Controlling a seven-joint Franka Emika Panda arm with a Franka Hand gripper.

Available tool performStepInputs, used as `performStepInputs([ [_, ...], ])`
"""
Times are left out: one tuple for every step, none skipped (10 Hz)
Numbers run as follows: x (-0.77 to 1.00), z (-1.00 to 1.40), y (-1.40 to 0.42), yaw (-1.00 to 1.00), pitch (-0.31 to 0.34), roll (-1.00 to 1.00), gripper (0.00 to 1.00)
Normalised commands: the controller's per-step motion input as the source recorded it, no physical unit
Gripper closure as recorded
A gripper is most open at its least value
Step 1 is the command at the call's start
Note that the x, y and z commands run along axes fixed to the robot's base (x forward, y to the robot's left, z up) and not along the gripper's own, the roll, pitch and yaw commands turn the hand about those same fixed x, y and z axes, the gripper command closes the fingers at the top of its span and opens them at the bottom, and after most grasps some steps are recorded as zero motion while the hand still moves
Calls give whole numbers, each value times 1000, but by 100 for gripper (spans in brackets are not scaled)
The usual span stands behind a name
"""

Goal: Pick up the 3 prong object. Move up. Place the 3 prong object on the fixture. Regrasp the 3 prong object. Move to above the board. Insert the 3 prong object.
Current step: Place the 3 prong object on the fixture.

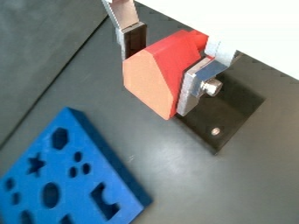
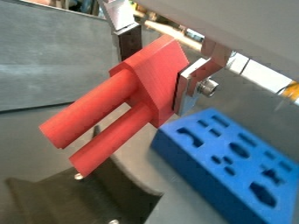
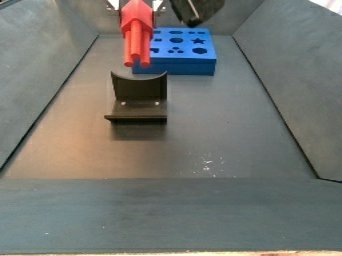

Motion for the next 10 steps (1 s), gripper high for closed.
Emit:
performStepInputs([
  [85, -21, 50, -150, 89, -356, 100],
  [73, -5, 31, -134, 53, -216, 100],
  [126, -1000, 134, -170, 161, -1000, 100],
  [135, -1000, 145, -183, 143, -1000, 100],
  [144, -1000, 144, -192, 152, -977, 100],
  [162, -1000, 138, -187, 124, -777, 100],
  [164, -1000, 144, -186, 86, -611, 100],
  [167, -1000, 146, -180, 41, -384, 100],
  [175, -1000, 140, -171, 23, -286, 100],
  [183, -1000, 138, -149, -6, -192, 100],
])
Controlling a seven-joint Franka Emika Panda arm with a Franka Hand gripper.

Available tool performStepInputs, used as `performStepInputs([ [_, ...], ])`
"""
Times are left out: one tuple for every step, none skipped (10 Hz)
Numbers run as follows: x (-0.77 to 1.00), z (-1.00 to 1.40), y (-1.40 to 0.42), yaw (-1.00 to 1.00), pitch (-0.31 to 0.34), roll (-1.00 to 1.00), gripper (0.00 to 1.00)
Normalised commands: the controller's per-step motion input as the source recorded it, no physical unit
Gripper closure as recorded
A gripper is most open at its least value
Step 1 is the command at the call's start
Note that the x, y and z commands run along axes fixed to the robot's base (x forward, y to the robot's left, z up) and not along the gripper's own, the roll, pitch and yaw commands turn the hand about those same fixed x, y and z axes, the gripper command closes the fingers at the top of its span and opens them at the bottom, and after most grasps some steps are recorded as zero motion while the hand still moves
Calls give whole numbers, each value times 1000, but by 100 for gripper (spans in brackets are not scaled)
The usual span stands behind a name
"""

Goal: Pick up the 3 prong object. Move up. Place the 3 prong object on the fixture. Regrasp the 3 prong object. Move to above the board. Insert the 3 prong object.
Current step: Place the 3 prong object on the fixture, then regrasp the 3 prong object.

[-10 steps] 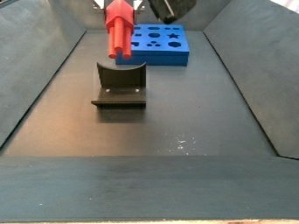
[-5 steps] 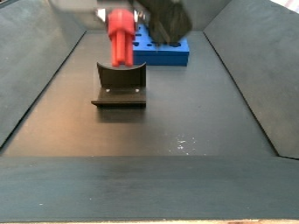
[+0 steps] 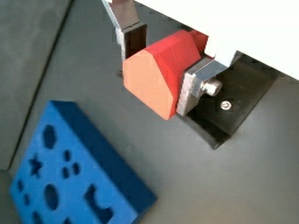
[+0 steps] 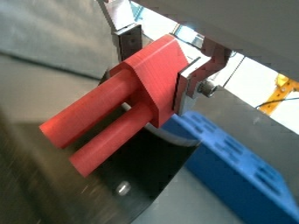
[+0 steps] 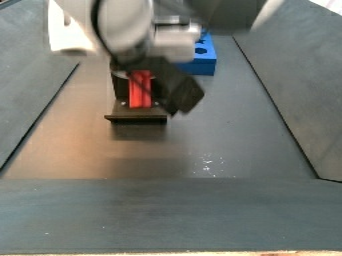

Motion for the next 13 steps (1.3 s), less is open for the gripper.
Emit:
performStepInputs([
  [161, -803, 121, -131, -31, -171, 100],
  [114, -581, 113, -104, -53, -132, 100],
  [95, -519, 142, -96, -66, -117, 100],
  [80, -463, 164, -72, -76, -107, 100],
  [75, -453, 170, -60, -77, -104, 100],
  [73, -454, 169, -48, -76, -104, 100],
  [71, -456, 169, -37, -74, -103, 100],
  [0, 0, 0, 0, 0, 0, 0],
  [0, 1000, 0, -41, 35, -40, 0],
  [-8, 1000, 5, -31, 37, -34, 0],
  [-15, 1000, 9, -26, 37, -20, 0],
  [-23, 1000, 8, -17, 34, 7, 0],
  [-31, 1000, 9, -14, 31, 21, 0],
])
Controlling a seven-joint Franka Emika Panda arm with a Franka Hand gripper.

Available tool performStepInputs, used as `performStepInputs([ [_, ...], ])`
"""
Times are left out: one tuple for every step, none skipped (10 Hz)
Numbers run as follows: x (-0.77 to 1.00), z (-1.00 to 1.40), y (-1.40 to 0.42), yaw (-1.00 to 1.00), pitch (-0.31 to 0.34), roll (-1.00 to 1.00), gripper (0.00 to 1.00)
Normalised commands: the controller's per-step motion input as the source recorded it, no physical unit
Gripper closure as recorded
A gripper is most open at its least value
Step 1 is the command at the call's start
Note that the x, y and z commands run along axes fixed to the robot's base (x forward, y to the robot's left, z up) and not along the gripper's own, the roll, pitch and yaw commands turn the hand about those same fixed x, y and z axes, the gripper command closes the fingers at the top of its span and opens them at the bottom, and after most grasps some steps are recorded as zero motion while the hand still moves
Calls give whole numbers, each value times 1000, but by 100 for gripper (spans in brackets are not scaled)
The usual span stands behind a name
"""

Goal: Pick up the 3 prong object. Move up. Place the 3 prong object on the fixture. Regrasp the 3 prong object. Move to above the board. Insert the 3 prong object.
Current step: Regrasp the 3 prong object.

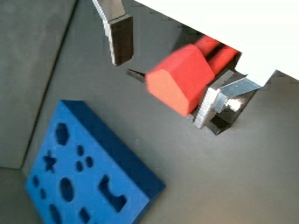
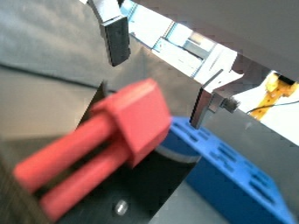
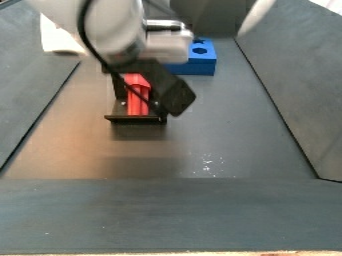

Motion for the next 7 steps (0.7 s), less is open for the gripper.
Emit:
performStepInputs([
  [-38, 934, 10, -15, 32, 30, 0],
  [-37, 701, 10, -13, 37, 35, 0],
  [-33, 525, 10, -12, 43, 40, 0],
  [-32, 344, 9, -12, 45, 41, 0],
  [-122, 723, -754, 34, 46, 1000, 0],
  [-111, 619, -732, 34, 45, 1000, 0],
  [-107, 491, -617, 33, 36, 1000, 0],
])
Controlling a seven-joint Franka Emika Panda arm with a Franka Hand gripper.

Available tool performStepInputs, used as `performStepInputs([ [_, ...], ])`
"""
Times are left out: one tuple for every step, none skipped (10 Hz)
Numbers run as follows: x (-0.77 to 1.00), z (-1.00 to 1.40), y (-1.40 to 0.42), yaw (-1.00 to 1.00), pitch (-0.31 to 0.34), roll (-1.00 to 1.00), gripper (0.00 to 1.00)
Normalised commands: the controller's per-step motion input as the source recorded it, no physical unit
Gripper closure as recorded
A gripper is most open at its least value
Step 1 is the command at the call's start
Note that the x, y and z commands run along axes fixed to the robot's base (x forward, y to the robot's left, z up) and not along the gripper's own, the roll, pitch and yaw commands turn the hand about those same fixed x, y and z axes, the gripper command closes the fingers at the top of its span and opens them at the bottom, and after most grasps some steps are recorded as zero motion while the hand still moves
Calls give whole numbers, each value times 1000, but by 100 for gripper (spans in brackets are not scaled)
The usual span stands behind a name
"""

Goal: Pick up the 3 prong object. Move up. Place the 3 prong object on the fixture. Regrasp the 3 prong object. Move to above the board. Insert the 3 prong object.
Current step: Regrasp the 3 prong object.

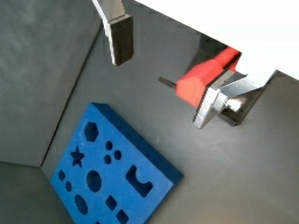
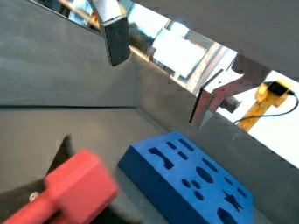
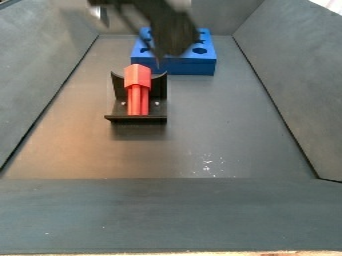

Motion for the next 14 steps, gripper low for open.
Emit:
performStepInputs([
  [-113, 301, -467, 33, 29, 1000, 0],
  [-73, 90, -262, 33, 24, 1000, 0],
  [-39, 32, -95, 32, 25, 1000, 0],
  [-16, 23, -35, 33, 27, 1000, 0],
  [-15, 11, -39, 34, 26, 1000, 0],
  [-22, 12, -39, 34, 23, 1000, 0],
  [-37, 18, -32, 34, 17, 1000, 0],
  [-40, 9, -31, 35, 13, 1000, 0],
  [-36, 0, -29, 36, 7, 1000, 0],
  [-34, 1, -26, 36, 4, 1000, 0],
  [-28, 5, -27, 37, -4, 1000, 0],
  [-24, 5, -25, 38, -8, 1000, 0],
  [-24, 8, -23, 39, -9, 1000, 0],
  [-22, 13, -21, 41, -7, 1000, 0],
])
